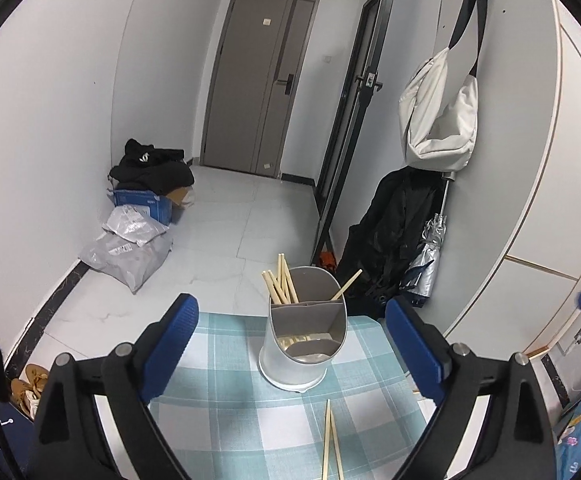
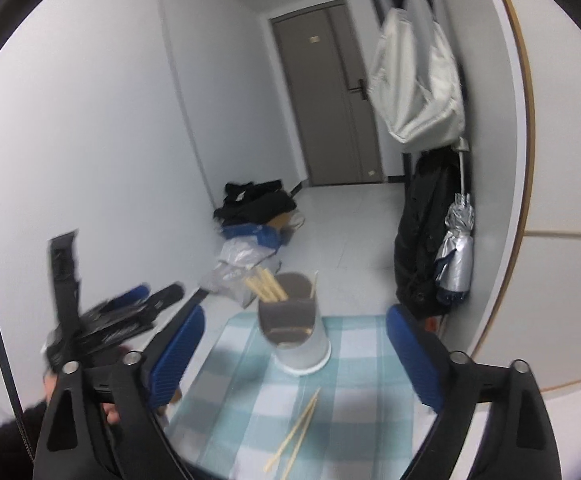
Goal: Organize utensils
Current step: 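Move both open grippers back down to the last chopsticks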
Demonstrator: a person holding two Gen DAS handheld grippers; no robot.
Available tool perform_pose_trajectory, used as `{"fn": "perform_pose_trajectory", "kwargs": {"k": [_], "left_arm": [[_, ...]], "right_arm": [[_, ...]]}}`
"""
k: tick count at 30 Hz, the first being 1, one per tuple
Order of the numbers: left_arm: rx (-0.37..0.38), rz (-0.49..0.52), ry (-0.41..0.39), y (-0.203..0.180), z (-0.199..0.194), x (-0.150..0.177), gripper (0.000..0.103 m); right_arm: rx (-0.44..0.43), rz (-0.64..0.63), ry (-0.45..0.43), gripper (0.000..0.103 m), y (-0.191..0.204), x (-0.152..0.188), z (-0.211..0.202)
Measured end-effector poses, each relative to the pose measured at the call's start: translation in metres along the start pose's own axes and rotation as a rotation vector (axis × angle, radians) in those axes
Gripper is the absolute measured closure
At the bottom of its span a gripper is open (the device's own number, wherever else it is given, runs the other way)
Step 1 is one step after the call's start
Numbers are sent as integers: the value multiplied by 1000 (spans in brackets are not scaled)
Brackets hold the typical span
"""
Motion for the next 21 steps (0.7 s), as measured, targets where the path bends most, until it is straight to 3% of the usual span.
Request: {"fn": "perform_pose_trajectory", "kwargs": {"k": [4, 11, 16, 21], "left_arm": [[-13, 2, -11, 3, -2, 12, 10], [-59, 44, -10, 3, -3, 45, 10], [-65, 21, 40, 8, -1, 74, 10], [-33, 29, 144, 5, 8, 97, 10]], "right_arm": [[47, -43, -29, 2, 7, 33, -18], [188, 35, -23, 2, -25, 115, 40], [245, 60, 13, 2, -50, 137, 78], [274, -37, 1, 2, -57, 130, 91]]}}
Point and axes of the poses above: each gripper's, at about its wrist camera, not at the fingertips, and z roughly the way its jaws point, y to its left, x to its underside, the point moved 3 cm from there along z, roughly the way its jaws point, and after that the axes turned 5 degrees about y, right-handed, at the moved point
